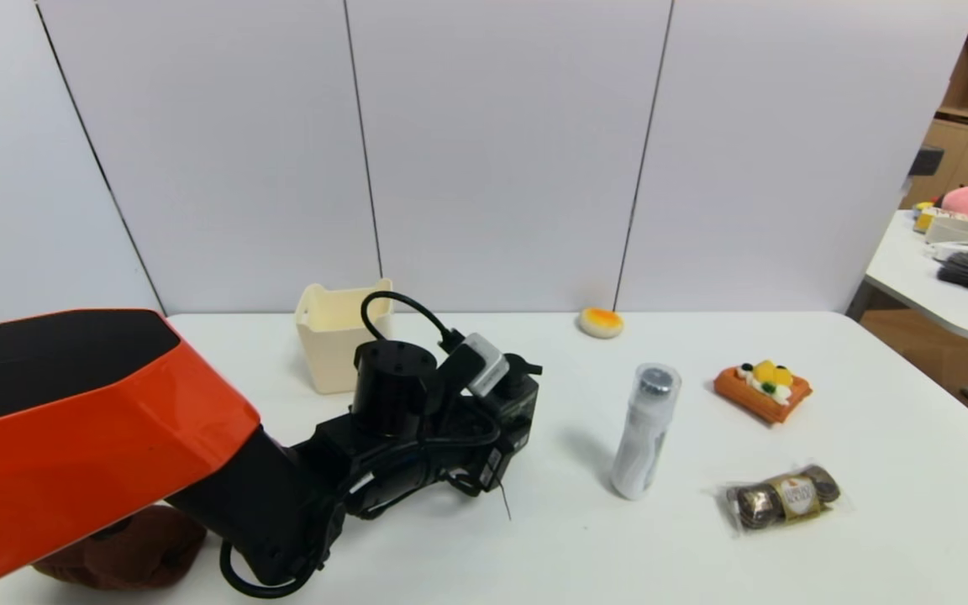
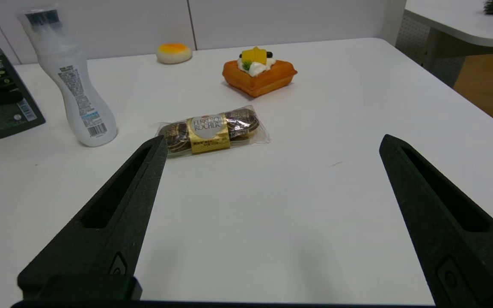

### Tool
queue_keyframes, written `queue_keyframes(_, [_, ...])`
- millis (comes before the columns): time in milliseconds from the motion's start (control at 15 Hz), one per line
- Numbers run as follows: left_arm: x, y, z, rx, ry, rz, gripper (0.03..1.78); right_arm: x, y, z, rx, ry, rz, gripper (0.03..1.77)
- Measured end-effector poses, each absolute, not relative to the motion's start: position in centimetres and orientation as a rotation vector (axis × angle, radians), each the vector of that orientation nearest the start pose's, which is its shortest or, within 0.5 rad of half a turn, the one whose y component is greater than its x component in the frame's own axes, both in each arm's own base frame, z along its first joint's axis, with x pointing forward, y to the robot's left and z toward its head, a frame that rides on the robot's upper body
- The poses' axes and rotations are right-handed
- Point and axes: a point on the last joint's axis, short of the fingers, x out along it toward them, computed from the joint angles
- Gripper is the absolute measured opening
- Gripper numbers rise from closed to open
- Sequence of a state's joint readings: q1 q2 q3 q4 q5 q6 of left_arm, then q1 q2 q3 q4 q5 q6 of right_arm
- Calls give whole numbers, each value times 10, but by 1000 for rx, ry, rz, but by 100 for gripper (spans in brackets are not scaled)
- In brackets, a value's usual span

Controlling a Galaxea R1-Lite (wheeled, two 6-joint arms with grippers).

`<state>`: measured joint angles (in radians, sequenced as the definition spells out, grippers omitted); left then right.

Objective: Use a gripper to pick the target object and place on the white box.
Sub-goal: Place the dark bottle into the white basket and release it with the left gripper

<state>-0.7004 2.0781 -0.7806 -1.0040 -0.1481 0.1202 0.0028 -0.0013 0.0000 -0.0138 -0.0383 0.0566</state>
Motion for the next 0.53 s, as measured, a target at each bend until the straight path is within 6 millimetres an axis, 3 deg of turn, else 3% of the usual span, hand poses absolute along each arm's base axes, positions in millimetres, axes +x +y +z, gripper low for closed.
queue_keyframes(267, [274, -233, 94, 188, 222, -855, 62, -23, -1, 77, 57, -17, -35, 171])
queue_keyframes(533, [277, -201, 126, 168, 175, -775, 62, -23, -1, 77, 57, -16, -35, 171])
